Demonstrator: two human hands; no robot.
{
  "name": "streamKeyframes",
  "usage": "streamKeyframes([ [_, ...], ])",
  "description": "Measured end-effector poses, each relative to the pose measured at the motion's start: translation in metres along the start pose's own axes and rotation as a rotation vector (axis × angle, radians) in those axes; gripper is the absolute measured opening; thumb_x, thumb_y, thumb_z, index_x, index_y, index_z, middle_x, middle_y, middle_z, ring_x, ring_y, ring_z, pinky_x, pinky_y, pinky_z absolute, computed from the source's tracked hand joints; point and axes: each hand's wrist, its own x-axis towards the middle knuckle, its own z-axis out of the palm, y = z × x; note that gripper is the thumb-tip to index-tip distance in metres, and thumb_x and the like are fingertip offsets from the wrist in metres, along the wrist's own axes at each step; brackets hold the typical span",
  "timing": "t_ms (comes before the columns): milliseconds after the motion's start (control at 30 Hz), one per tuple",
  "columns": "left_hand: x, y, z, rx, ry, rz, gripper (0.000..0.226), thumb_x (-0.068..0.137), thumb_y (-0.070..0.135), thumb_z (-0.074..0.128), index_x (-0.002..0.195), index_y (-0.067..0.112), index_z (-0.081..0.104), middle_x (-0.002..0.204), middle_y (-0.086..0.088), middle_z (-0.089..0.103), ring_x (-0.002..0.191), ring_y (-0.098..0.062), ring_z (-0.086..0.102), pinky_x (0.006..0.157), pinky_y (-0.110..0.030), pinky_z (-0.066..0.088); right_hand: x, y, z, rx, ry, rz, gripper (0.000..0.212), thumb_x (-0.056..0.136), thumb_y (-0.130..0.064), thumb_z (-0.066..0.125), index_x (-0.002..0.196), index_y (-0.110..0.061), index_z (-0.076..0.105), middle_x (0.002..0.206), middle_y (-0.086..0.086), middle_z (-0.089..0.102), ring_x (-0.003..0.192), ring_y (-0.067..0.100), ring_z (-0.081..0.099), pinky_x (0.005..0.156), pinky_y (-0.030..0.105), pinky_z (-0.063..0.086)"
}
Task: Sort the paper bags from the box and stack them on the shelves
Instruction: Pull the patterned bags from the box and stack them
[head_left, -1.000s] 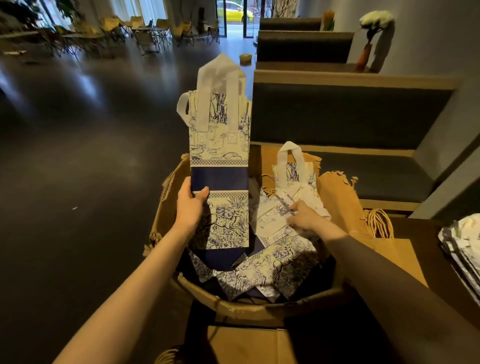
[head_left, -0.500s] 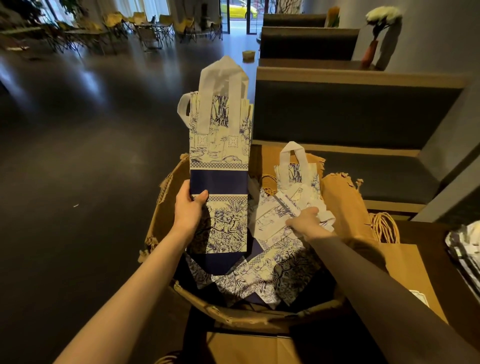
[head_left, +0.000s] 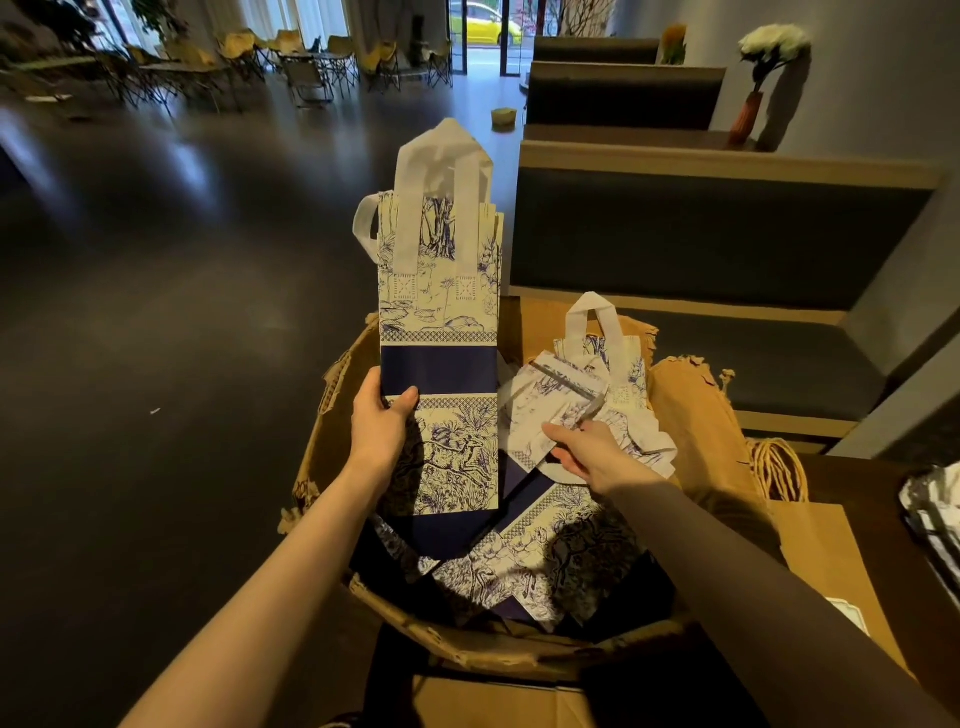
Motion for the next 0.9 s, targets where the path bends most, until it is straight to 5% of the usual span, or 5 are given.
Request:
streamKeyframes([
  [167, -0.002, 0.000, -0.001, -0.008, 0.014, -0.013, 0.032, 0.096, 0.002, 0.046, 0.127, 0.011, 0.047, 0.104, 0.007, 0.058, 0.084, 0.002, 0.057, 0.058, -0.003, 0.046, -0.015, -0.009, 0.004, -0.403, 0.077, -0.158, 0.030, 0.091, -0.021, 0.061, 0.109, -0.008, 0.041, 0.082, 0.013, 0.058, 0.053, 0.017, 0.050, 0.045, 0.026, 0.038],
  [300, -0.004, 0.004, 0.001, -0.012, 0.022, -0.041, 0.030, 0.096, 0.004, 0.046, 0.125, 0.014, 0.047, 0.105, 0.006, 0.058, 0.084, 0.001, 0.057, 0.062, -0.009, 0.046, -0.036, -0.033, -0.003, -0.714, 0.265, -0.421, 0.021, 0.093, -0.031, 0.056, 0.085, -0.013, 0.048, 0.090, 0.013, 0.062, 0.087, 0.031, 0.059, 0.067, 0.031, 0.039],
  [533, -0.009, 0.023, 0.005, 0.127, 0.078, -0.005, 0.024, 0.096, 0.014, 0.049, 0.118, 0.025, 0.050, 0.103, 0.010, 0.060, 0.107, -0.021, 0.058, 0.098, -0.048, 0.044, -0.088, -0.078, -0.029, -0.300, 0.381, -0.745, 0.025, 0.099, -0.020, 0.044, 0.120, -0.008, 0.051, 0.122, 0.009, 0.061, 0.109, 0.026, 0.058, 0.086, 0.037, 0.047],
  [733, -0.028, 0.055, 0.013, 0.329, 0.123, 0.255, 0.055, 0.095, 0.005, 0.048, 0.138, 0.031, 0.026, 0.106, 0.016, 0.049, 0.090, -0.018, 0.059, 0.079, -0.038, 0.047, -0.130, -0.107, -0.049, -0.055, 0.427, -0.959, 0.012, 0.100, -0.020, 0.043, 0.106, -0.012, 0.050, 0.107, 0.019, 0.061, 0.101, 0.038, 0.058, 0.084, 0.051, 0.048],
  [900, -0.032, 0.063, 0.020, 0.502, 0.031, 0.308, 0.035, 0.098, 0.011, 0.043, 0.097, 0.041, 0.062, 0.114, 0.006, 0.058, 0.108, -0.017, 0.054, 0.079, -0.035, 0.043, -0.155, -0.136, -0.053, 0.174, 0.407, -0.934, 0.026, 0.102, -0.018, 0.038, 0.120, -0.007, 0.052, 0.108, 0.002, 0.059, 0.102, 0.014, 0.057, 0.077, 0.021, 0.049],
])
